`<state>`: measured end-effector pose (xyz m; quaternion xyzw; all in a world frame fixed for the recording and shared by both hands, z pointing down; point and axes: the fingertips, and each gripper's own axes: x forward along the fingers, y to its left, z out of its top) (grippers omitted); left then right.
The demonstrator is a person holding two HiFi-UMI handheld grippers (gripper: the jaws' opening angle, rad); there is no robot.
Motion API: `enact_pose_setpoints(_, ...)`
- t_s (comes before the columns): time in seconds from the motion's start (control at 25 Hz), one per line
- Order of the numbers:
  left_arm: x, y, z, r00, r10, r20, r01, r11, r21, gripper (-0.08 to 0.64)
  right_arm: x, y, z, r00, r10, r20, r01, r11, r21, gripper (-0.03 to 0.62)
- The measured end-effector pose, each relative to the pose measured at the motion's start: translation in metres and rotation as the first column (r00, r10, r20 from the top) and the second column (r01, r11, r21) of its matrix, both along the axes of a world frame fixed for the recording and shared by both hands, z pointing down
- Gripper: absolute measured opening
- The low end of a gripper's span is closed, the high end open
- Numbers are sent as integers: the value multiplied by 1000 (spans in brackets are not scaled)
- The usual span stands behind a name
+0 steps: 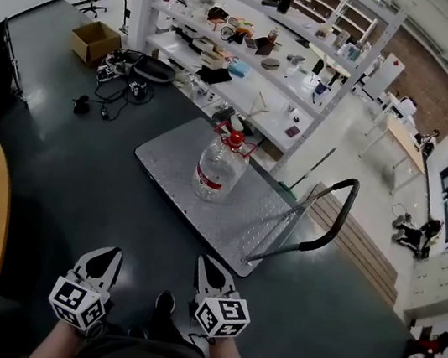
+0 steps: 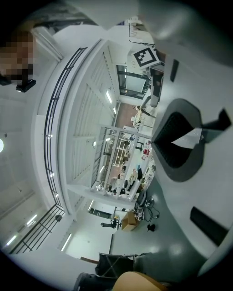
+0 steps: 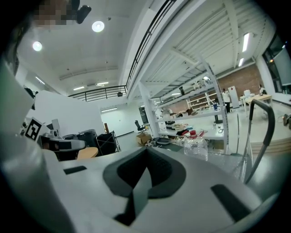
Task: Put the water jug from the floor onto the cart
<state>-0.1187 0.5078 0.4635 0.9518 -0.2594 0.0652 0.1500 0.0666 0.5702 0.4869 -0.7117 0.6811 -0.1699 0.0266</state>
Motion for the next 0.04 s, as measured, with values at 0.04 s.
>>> enact_pose_setpoints(0.04, -6, 2, 1, 1000, -5, 0, 5, 1000, -2, 5, -6, 4, 1, 1000, -2, 1, 2, 1000, -2, -11)
